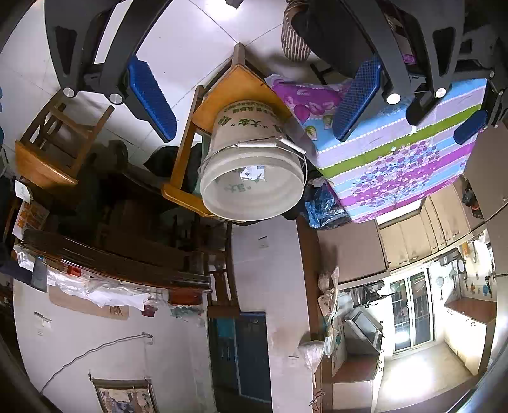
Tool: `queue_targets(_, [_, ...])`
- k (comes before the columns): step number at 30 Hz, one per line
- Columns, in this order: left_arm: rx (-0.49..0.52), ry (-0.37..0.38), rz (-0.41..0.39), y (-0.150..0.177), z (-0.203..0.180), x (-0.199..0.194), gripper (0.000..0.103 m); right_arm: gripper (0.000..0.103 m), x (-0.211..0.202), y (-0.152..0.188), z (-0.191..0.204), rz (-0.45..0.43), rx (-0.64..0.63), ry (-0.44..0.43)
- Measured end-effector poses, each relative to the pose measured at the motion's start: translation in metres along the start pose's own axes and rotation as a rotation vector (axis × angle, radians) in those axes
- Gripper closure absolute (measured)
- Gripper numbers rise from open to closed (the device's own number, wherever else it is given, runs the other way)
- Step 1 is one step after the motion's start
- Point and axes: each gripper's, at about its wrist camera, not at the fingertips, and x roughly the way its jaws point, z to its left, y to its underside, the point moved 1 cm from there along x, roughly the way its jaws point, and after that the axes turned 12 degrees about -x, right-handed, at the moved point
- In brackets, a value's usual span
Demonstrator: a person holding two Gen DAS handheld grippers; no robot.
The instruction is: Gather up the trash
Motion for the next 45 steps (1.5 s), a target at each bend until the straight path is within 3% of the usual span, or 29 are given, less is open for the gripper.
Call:
queue_targets(12, [-0.038,-0.037,0.004,-0.004,0.016,0.008,0.006,0.005,0.011,-0.005,0.01,0.026,-0.028,0.021])
queue_targets(45, [-0.029,-0.095,-0.015,-0.006,0.021,0.006,0.006,0.005,0.026,0.007,0.005,0.067,-0.048,0.082])
